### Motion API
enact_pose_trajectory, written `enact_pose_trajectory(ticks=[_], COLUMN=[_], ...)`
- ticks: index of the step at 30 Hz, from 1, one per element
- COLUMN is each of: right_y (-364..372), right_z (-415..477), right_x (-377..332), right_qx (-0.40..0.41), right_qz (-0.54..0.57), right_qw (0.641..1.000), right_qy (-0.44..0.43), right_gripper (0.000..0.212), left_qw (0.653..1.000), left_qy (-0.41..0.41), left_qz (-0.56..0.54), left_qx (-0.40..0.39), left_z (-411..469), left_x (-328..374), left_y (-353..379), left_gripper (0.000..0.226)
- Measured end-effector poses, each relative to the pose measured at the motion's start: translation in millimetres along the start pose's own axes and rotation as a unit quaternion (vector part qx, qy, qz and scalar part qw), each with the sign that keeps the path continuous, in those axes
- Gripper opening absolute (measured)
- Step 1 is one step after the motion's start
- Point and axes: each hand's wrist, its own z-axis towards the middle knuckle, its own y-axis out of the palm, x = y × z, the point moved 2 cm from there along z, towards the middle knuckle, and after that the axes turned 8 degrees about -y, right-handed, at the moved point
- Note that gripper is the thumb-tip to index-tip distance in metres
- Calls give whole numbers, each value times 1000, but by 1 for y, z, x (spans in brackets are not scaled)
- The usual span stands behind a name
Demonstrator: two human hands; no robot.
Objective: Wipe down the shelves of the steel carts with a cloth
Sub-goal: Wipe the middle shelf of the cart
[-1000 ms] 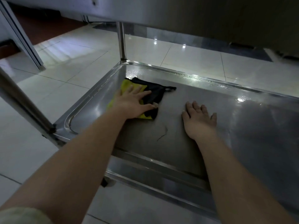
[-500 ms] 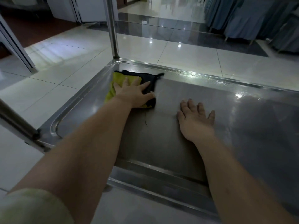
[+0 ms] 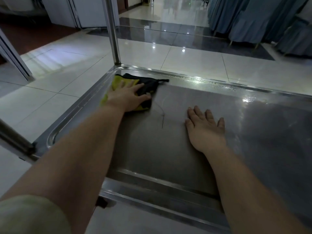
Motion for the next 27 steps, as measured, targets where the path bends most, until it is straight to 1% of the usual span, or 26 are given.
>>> enact_pose_trajectory(ticks=[2, 6, 9, 11, 13, 15, 17, 19, 21, 23, 24, 26, 27], right_y=[-1, -2, -3, -3, -3, -1, 0, 0, -3, -6, -9, -12, -13], right_z=[-1, -13, -20, -22, -22, -22, -22, -20, -17, -14, -14, -12, -11], right_x=[-1, -4, -4, -5, -7, -8, -9, -8, -6, -1, 2, 13, 19], right_qx=[-5, -15, -19, -17, -14, -15, -18, -12, 16, 76, 119, 192, 209], right_qz=[1, 2, 9, 13, 10, 2, -1, 16, 86, 202, 273, 412, 469], right_qw=[1000, 1000, 1000, 1000, 1000, 1000, 1000, 1000, 996, 976, 954, 889, 856], right_qy=[-1, -9, -14, -16, -20, -21, -22, -20, -7, 14, 26, 53, 69], right_gripper=[53, 53, 53, 53, 53, 53, 54, 54, 55, 55, 54, 51, 50], left_qw=[1000, 1000, 999, 998, 996, 995, 997, 1000, 999, 993, 988, 981, 978], left_qy=[-22, -18, -36, -57, -73, -80, -68, -20, 50, 118, 149, 188, 200], left_qz=[10, 11, 6, 23, 48, 53, 34, 17, 8, 20, 28, 45, 49], left_qx=[2, 6, 2, 9, 14, 5, -6, -6, -4, -18, -26, -34, -36], left_z=[-3, -19, -24, -23, -20, -20, -22, -27, -38, -58, -68, -89, -100], left_x=[-23, -35, -60, -76, -76, -60, -31, 13, 67, 116, 132, 147, 149], left_y=[-1, 4, -2, -6, -5, -3, 1, 8, 17, 27, 30, 36, 38], left_gripper=[74, 73, 74, 74, 72, 69, 65, 63, 63, 62, 62, 62, 63])
